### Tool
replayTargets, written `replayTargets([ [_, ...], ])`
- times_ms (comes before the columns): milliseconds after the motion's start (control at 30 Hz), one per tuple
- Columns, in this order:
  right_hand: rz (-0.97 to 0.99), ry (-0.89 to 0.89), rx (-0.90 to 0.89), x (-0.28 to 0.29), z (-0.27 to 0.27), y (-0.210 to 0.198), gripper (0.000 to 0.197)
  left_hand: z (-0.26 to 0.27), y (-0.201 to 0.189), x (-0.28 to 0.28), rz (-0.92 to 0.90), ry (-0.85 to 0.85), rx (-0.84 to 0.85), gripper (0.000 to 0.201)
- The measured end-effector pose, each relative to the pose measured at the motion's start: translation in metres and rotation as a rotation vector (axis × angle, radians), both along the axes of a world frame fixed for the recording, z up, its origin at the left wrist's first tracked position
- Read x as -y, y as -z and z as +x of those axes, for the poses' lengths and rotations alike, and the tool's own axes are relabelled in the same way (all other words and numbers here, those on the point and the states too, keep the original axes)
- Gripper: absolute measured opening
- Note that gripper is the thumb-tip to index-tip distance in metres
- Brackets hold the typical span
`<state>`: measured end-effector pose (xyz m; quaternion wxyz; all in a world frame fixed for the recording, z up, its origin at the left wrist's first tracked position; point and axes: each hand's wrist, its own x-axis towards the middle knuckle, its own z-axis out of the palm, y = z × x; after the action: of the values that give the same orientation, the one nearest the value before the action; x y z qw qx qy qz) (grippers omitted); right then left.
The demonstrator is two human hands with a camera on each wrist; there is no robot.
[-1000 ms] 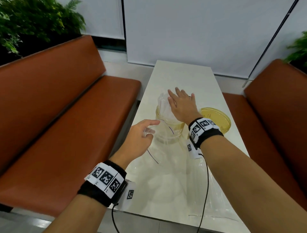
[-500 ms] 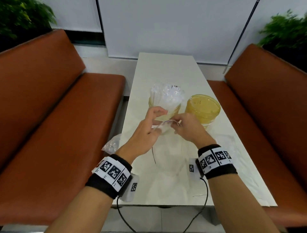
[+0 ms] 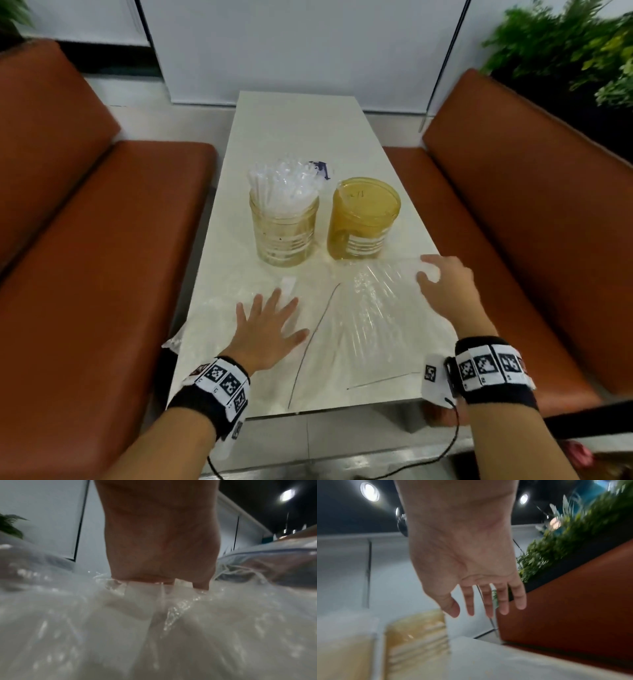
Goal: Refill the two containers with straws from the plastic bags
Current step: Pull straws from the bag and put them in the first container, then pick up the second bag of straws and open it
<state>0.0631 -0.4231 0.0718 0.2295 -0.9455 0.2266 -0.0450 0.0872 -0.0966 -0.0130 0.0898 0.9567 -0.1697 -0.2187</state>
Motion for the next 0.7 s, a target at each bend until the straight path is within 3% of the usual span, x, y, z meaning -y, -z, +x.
replayTargets([
  [33, -0.074, 0.114, -0.095, 0.019, -0.005, 0.007, 0.052, 0.000, 0.006, 0.004, 0.018, 0.007, 0.009, 0.077],
  [100, 0.002, 0.217, -0.298, 0.043, -0.010, 0.022, 0.084, -0.001, 0.018, 0.012, 0.065, 0.021, 0.048, 0.080],
  [167, 0.200, 0.206, -0.422, 0.052, -0.011, 0.034, 0.115, -0.002, 0.028, 0.019, 0.100, 0.006, 0.112, 0.088],
  [233, 0.309, 0.169, -0.443, 0.053, -0.008, 0.045, 0.126, -0.004, 0.032, 0.026, 0.103, -0.038, 0.146, 0.085],
  [367, 0.485, 0.135, -0.354, 0.053, -0.002, 0.054, 0.121, -0.006, 0.028, 0.037, 0.088, -0.103, 0.175, 0.072],
  [433, 0.510, 0.101, -0.323, 0.054, -0.003, 0.055, 0.107, -0.007, 0.026, 0.041, 0.071, -0.120, 0.171, 0.070],
  [567, 0.537, 0.014, -0.250, 0.064, -0.014, 0.051, 0.097, -0.009, 0.024, 0.043, 0.083, -0.134, 0.144, 0.066],
  [633, 0.528, -0.025, -0.174, 0.071, -0.023, 0.044, 0.098, -0.009, 0.021, 0.045, 0.075, -0.138, 0.124, 0.065],
  [700, 0.560, -0.050, -0.053, 0.076, -0.033, 0.035, 0.082, -0.008, 0.020, 0.048, 0.078, -0.133, 0.097, 0.066],
])
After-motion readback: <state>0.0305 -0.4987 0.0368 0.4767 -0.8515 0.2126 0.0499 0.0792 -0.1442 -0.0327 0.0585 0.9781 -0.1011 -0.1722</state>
